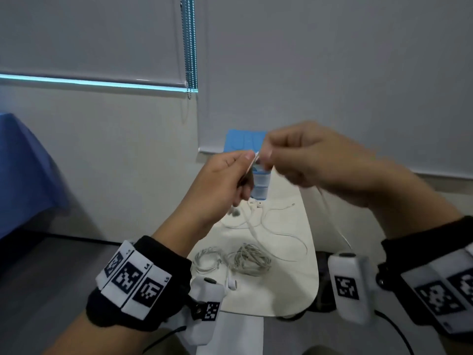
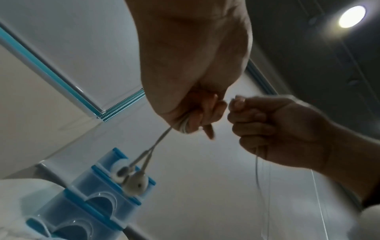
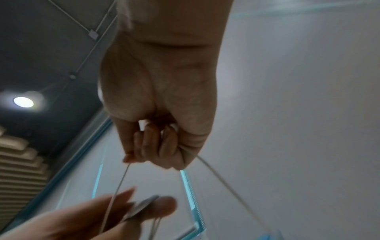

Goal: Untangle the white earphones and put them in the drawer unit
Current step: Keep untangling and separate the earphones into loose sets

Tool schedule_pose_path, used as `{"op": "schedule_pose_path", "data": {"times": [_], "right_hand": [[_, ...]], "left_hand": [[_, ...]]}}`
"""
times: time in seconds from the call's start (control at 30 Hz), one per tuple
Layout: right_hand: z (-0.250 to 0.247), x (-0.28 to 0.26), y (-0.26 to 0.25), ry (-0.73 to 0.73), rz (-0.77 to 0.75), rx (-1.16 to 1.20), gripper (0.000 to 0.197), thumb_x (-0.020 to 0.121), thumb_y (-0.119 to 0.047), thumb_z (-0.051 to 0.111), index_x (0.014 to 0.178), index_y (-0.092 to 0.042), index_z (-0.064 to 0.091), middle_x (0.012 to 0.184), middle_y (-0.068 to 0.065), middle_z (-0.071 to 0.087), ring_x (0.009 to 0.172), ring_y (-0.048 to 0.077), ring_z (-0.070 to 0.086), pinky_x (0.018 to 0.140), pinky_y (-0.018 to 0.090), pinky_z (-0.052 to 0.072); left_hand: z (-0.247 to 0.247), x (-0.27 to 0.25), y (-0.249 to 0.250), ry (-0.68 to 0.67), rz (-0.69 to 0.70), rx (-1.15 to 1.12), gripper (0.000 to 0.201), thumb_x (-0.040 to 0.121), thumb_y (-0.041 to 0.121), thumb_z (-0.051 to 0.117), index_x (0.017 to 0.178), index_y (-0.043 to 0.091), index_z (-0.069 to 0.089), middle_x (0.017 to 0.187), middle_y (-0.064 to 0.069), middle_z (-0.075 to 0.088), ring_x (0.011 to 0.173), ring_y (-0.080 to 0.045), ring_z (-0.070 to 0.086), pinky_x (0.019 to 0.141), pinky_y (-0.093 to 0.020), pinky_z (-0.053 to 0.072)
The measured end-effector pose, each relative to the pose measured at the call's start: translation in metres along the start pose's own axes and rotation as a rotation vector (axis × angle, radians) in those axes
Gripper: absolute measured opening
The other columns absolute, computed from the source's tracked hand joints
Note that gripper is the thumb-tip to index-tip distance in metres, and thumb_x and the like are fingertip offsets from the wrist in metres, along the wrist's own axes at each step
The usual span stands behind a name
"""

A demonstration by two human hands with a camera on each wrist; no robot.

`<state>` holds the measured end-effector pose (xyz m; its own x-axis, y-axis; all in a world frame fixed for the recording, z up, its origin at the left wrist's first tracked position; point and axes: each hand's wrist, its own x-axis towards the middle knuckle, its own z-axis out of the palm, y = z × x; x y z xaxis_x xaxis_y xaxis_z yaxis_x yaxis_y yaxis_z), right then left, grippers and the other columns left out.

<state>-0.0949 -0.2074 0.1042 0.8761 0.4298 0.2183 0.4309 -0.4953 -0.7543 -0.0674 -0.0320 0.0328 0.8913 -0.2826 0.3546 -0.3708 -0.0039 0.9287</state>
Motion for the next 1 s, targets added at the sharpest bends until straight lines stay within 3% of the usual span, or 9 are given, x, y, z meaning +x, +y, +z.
{"op": "schedule_pose_path", "data": {"times": [0.2,0.33,0.47,0.57,0.67,0.8,0.87,0.93,1.0], "right_hand": [[0.000,0.023,0.032,0.325,0.116,0.009,0.031,0.104,-0.026,0.056,0.075,-0.017,0.062,0.052,-0.010,0.040,0.048,0.010,0.031,0.048,0.025,0.027],[0.030,0.013,0.045,-0.007,0.248,0.015,0.033,0.108,-0.027,0.049,0.080,-0.016,0.062,0.054,-0.010,0.043,0.048,0.009,0.036,0.049,0.026,0.029],[0.026,-0.002,0.016,-0.243,0.217,-0.040,0.031,0.106,-0.017,0.051,0.081,-0.005,0.065,0.050,-0.012,0.047,0.045,0.007,0.037,0.047,0.020,0.032],[0.005,0.000,-0.006,-0.094,0.108,0.014,0.028,0.104,-0.011,0.052,0.080,-0.002,0.064,0.048,-0.012,0.046,0.045,0.006,0.033,0.046,0.019,0.028],[-0.013,0.008,-0.005,0.161,0.055,0.038,0.028,0.105,-0.016,0.053,0.079,-0.009,0.061,0.046,-0.015,0.039,0.044,0.006,0.029,0.047,0.021,0.025],[-0.012,0.017,0.018,0.291,0.098,0.068,0.031,0.107,-0.024,0.053,0.078,-0.014,0.058,0.049,-0.012,0.038,0.045,0.008,0.028,0.044,0.022,0.025],[0.001,0.016,0.028,0.191,0.152,0.107,0.033,0.109,-0.026,0.048,0.079,-0.015,0.057,0.051,-0.010,0.036,0.046,0.010,0.028,0.044,0.022,0.023],[0.013,0.010,0.033,0.010,0.208,0.152,0.032,0.111,-0.026,0.044,0.084,-0.013,0.057,0.054,-0.009,0.033,0.047,0.011,0.025,0.044,0.022,0.020],[0.019,0.003,0.029,-0.164,0.235,0.158,0.030,0.110,-0.024,0.044,0.088,-0.009,0.058,0.057,-0.005,0.030,0.050,0.013,0.023,0.047,0.025,0.017]], "left_hand": [[-0.006,0.001,0.005,-0.100,0.025,-0.232,0.042,0.111,0.019,0.035,0.117,0.000,0.072,0.055,0.001,0.026,0.052,-0.013,0.018,0.050,-0.023,0.021],[-0.009,0.006,0.010,-0.006,0.092,-0.319,0.030,0.111,0.011,0.039,0.129,0.004,0.062,0.067,-0.002,0.061,0.053,-0.009,0.052,0.056,-0.018,0.046],[-0.011,0.011,0.004,0.058,0.085,-0.215,0.023,0.109,0.007,0.045,0.116,0.022,0.061,0.095,-0.007,0.080,0.090,-0.016,0.076,0.081,-0.023,0.058],[-0.010,0.013,0.001,0.014,0.119,-0.021,0.021,0.108,0.016,0.049,0.105,0.022,0.068,0.081,-0.006,0.070,0.076,-0.020,0.061,0.079,-0.036,0.052],[-0.011,0.014,0.008,-0.036,0.098,-0.048,0.038,0.108,0.030,0.041,0.108,0.016,0.076,0.060,-0.005,0.046,0.055,-0.017,0.035,0.057,-0.028,0.033],[-0.014,0.014,0.023,-0.135,0.087,-0.212,0.044,0.109,0.016,0.032,0.123,-0.004,0.070,0.056,0.001,0.025,0.052,-0.014,0.018,0.053,-0.028,0.016],[-0.013,0.015,0.028,-0.111,0.101,-0.274,0.039,0.109,0.013,0.035,0.127,-0.005,0.065,0.055,0.001,0.037,0.048,-0.011,0.025,0.050,-0.024,0.022],[-0.012,0.017,0.031,-0.049,0.100,-0.315,0.033,0.111,0.012,0.037,0.129,-0.002,0.060,0.063,-0.001,0.062,0.049,-0.010,0.051,0.053,-0.017,0.042],[-0.010,0.018,0.028,-0.010,0.096,-0.308,0.029,0.111,0.012,0.039,0.133,0.004,0.057,0.084,-0.006,0.078,0.074,-0.012,0.075,0.067,-0.017,0.055]]}}
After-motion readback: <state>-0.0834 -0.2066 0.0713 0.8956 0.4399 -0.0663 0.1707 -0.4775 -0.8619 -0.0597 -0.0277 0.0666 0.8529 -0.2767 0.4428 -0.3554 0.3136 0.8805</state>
